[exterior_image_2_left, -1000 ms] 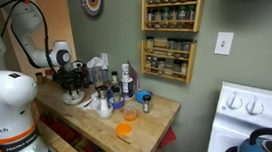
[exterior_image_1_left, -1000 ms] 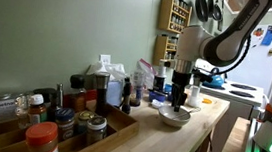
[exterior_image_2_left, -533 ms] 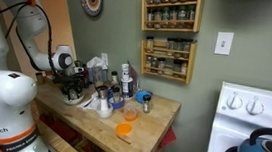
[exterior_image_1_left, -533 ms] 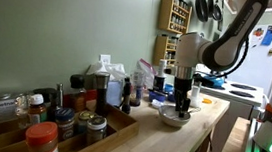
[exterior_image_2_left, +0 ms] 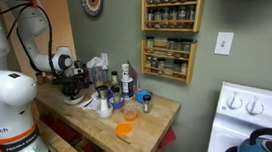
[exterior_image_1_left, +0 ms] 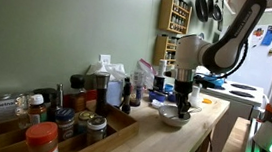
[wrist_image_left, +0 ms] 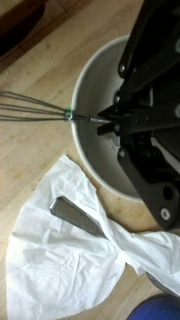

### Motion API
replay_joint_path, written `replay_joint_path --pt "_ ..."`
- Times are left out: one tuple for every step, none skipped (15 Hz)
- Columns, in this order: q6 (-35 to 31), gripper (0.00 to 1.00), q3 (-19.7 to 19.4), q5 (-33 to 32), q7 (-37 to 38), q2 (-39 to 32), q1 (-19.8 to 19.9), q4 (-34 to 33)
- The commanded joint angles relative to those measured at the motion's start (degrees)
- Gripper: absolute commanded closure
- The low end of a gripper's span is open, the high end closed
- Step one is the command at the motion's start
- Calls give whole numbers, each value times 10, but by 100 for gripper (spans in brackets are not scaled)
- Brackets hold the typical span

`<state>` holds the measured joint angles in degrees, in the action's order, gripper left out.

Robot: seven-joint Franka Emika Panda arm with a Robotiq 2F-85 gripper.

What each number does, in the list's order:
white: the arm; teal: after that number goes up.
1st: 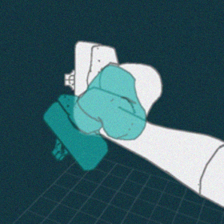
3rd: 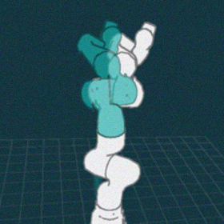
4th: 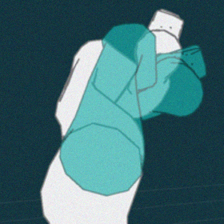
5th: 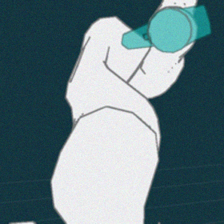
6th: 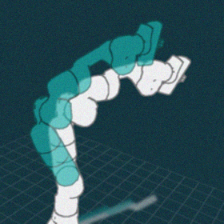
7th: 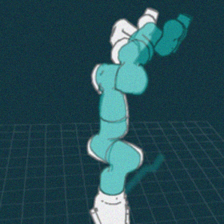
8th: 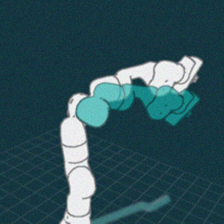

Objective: Remove the egg mixer from the white bowl and put it on top of the blue bowl

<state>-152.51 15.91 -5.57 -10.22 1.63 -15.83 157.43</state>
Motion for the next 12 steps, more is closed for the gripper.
replay_joint_path --pt "16 98 1 100 -88 31 -14 -1" --pt "19 98 -3 147 -133 44 -17 -2" --pt "36 98 -11 195 -177 81 -19 2" --pt "56 98 -21 239 -205 130 -26 13" --pt "42 98 -33 203 -139 152 -7 15" --pt "57 98 -46 180 -120 178 5 13" --pt "54 98 -64 162 -105 174 21 4" --pt "50 98 -77 151 -89 183 32 1" --pt "44 98 -91 148 -76 181 42 -3" --pt "31 98 -100 147 -59 177 51 -5" --pt "24 98 -106 155 -40 170 53 -8" --pt "22 98 -110 168 -20 167 52 -9"
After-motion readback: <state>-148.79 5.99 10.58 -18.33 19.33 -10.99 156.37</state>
